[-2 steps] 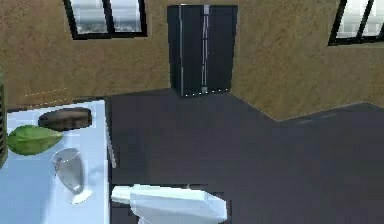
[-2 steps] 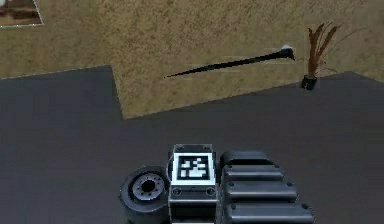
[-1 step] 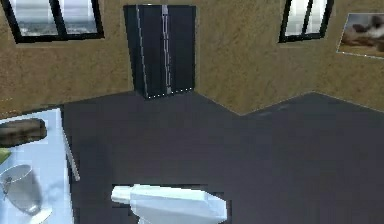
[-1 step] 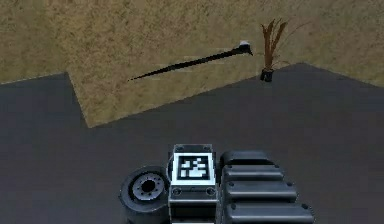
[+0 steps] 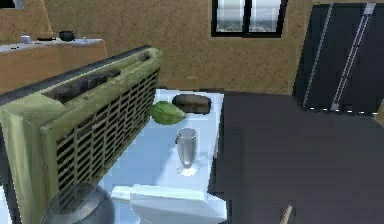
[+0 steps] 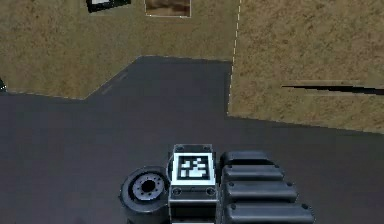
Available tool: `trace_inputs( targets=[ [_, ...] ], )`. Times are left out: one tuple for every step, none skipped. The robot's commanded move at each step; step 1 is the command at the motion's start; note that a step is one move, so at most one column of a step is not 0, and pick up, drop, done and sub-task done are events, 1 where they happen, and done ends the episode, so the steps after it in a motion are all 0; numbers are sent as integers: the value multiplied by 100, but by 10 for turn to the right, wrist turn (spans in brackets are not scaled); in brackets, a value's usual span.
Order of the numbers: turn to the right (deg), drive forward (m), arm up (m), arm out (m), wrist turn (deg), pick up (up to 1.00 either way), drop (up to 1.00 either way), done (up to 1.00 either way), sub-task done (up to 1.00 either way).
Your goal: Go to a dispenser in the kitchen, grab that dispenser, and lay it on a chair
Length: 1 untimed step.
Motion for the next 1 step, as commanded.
trace_inputs(
  targets=[
    [-240, 0, 0, 0, 0, 0, 0, 0, 0]
  ],
)
